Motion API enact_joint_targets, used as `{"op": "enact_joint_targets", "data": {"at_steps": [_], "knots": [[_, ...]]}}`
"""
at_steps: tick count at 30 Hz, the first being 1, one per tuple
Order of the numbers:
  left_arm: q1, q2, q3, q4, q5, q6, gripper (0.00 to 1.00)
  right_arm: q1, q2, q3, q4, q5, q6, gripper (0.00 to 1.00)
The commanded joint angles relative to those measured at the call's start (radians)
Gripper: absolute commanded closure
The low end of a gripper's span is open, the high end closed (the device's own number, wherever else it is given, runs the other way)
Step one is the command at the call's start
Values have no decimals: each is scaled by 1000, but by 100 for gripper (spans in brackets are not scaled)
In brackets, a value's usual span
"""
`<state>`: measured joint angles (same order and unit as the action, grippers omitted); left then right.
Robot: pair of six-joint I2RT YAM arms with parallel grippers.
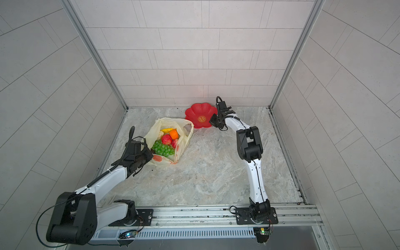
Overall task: Take fruits out of the plastic bag
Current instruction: Move the plate to the center of the table.
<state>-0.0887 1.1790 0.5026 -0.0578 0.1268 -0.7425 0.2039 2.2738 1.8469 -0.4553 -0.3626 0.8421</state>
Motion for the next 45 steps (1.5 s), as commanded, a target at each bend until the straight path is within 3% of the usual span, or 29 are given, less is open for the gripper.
{"op": "enact_joint_targets", "data": {"at_steps": [1, 12, 21, 31, 38, 45], "knots": [[-8, -7, 1, -3, -8, 12, 96, -38, -148, -156, 40, 17, -9, 100], [-9, -10, 2, -6, -16, 12, 96, -125, -581, -764, 142, -17, -77, 100], [-8, -14, 2, -7, -32, 12, 96, -119, -883, -1078, 69, -84, -149, 100], [-10, -20, -4, 0, -29, 12, 96, 66, -1076, -1221, 42, -11, -73, 100], [-15, -33, -6, -2, -30, 12, 96, 181, -1092, -1260, 64, 27, -17, 100], [-26, -39, -7, -3, -29, 12, 96, 227, -1072, -1262, 78, 62, -3, 100]]}}
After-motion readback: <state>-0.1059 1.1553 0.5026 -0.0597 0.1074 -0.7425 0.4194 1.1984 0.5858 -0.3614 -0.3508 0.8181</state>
